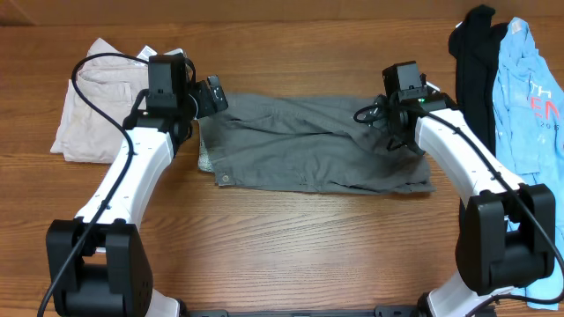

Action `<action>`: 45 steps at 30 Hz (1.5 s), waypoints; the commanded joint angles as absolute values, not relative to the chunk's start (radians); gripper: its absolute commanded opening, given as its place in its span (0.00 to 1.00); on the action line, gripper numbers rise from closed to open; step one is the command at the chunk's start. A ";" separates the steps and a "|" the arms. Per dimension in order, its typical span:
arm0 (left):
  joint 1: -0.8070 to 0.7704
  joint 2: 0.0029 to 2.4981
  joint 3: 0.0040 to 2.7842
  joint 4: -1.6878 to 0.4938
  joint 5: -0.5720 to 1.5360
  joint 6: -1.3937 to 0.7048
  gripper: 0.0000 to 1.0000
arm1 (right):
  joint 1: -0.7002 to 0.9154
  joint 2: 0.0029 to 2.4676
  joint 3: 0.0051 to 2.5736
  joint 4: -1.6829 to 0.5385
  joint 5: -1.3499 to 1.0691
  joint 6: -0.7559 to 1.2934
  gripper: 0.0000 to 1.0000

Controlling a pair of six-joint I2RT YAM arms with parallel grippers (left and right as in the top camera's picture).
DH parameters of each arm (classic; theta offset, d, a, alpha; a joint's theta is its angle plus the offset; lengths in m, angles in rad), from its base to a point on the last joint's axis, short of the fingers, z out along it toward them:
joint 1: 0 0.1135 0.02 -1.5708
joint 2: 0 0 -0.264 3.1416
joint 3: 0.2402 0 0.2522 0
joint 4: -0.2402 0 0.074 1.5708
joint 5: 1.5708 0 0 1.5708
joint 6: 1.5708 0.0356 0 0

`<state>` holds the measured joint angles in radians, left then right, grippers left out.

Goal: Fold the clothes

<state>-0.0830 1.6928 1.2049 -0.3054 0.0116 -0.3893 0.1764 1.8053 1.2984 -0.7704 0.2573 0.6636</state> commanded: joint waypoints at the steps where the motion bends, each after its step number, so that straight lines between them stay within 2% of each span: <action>1: -0.079 1.672 1.287 -0.443 0.052 -0.299 1.00 | 0.170 1.769 1.401 -0.868 0.182 0.553 1.00; 8: -0.077 1.674 1.295 -0.680 0.052 -0.268 1.00 | 0.170 1.776 1.439 -0.978 0.077 0.354 1.00; 11: -0.079 1.674 1.295 -0.708 0.054 -0.249 1.00 | 0.165 1.805 1.418 -0.990 0.092 0.398 0.98; 15: -0.080 1.674 1.295 -0.727 0.079 -0.246 1.00 | 0.145 1.831 1.361 -0.915 0.093 0.447 0.87; 16: -0.080 1.674 1.295 -0.730 0.079 -0.246 1.00 | 0.142 1.836 1.347 -0.896 0.091 0.447 0.79; 17: -0.080 1.674 1.295 -0.734 0.079 -0.246 1.00 | 0.141 1.845 1.330 -0.875 0.092 0.450 0.67; 18: -0.080 1.674 1.295 -0.735 0.079 -0.246 1.00 | 0.141 1.855 1.313 -0.853 0.091 0.454 0.58; 22: -0.080 1.674 1.295 -0.737 0.079 -0.246 1.00 | 0.139 1.860 1.269 -0.786 0.092 0.469 0.42; 27: -0.080 1.674 1.295 -0.737 0.078 -0.246 1.00 | 0.138 1.860 1.270 -0.744 0.092 0.485 0.06; 28: -0.080 1.674 1.295 -0.738 0.078 -0.246 1.00 | 0.136 1.860 1.277 -0.738 0.093 0.492 0.04; 32: -0.080 1.674 1.295 -0.737 0.078 -0.246 1.00 | 0.115 1.860 1.364 -0.731 0.089 0.503 0.04; 38: -0.080 1.674 1.295 -0.736 0.078 -0.246 1.00 | 0.094 1.861 1.385 -0.588 0.093 0.582 0.04; 39: -0.080 1.674 1.295 -0.736 0.078 -0.247 1.00 | 0.094 1.861 1.385 -0.567 0.092 0.582 0.09; 40: -0.080 1.674 1.295 -0.737 0.079 -0.246 1.00 | 0.094 1.861 1.385 -0.564 0.092 0.582 0.53; 41: -0.080 1.674 1.295 -0.737 0.078 -0.247 1.00 | 0.094 1.861 1.385 -0.574 0.092 0.582 0.75; 43: -0.080 1.674 1.295 -0.737 0.078 -0.246 1.00 | 0.094 1.861 1.385 -0.611 0.096 0.582 0.98; 45: -0.080 1.674 1.295 -0.737 0.078 -0.246 1.00 | 0.088 1.861 1.385 -0.677 0.095 0.588 1.00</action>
